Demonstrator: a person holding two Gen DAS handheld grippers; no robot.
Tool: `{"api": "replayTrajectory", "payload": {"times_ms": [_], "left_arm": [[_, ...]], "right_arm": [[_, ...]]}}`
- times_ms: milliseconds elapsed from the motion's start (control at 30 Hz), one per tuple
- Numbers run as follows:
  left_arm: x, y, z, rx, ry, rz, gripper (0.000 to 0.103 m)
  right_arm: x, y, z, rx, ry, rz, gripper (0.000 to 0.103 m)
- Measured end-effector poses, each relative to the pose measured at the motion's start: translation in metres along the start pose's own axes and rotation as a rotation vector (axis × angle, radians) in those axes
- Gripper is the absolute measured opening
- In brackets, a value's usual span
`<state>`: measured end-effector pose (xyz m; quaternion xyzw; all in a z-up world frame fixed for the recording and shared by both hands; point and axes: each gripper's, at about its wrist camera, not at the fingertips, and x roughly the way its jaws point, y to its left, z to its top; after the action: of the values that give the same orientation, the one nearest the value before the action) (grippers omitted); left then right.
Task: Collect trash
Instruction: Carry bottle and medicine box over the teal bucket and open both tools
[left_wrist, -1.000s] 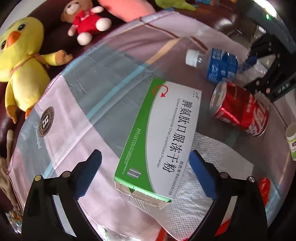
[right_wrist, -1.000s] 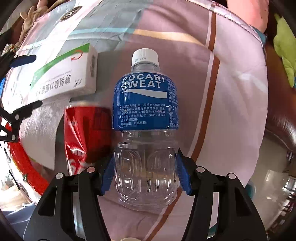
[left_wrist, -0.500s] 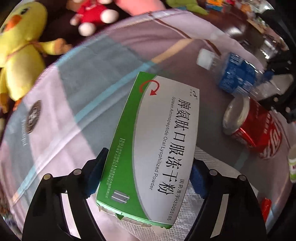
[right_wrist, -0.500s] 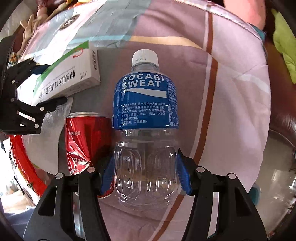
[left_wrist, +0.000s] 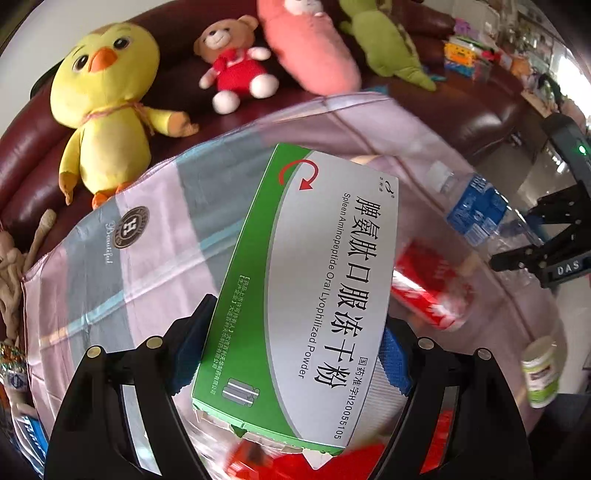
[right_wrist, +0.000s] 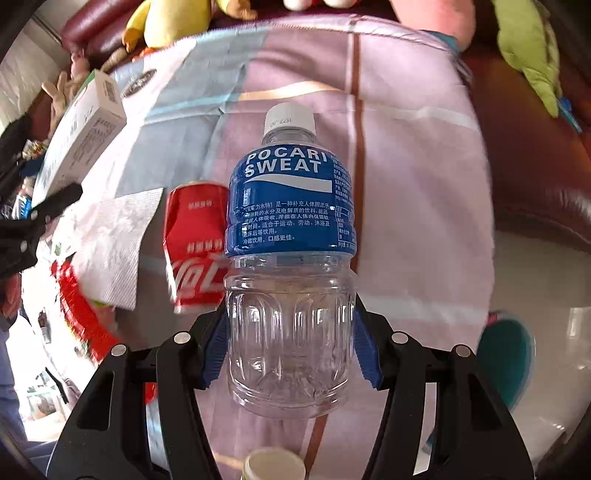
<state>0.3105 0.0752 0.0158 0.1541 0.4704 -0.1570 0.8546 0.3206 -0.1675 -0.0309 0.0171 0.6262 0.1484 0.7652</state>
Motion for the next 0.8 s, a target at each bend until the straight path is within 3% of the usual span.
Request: {"api": "replayTrajectory", "payload": {"times_ms": [467,800], "left_arm": [[-0.038,-0.152,-0.026,0.060,-0.011,-0.112,0.080],[-0.051,-0.260,-0.011,0.152,-0.008,-0.209,0.080]], "right_arm": [[-0.069,-0.072,-0.122,0.206,-0.106,0.049,0.056],[-0.105,-0.156,-0.203,0.416,-0.225,0.119,0.056]]}}
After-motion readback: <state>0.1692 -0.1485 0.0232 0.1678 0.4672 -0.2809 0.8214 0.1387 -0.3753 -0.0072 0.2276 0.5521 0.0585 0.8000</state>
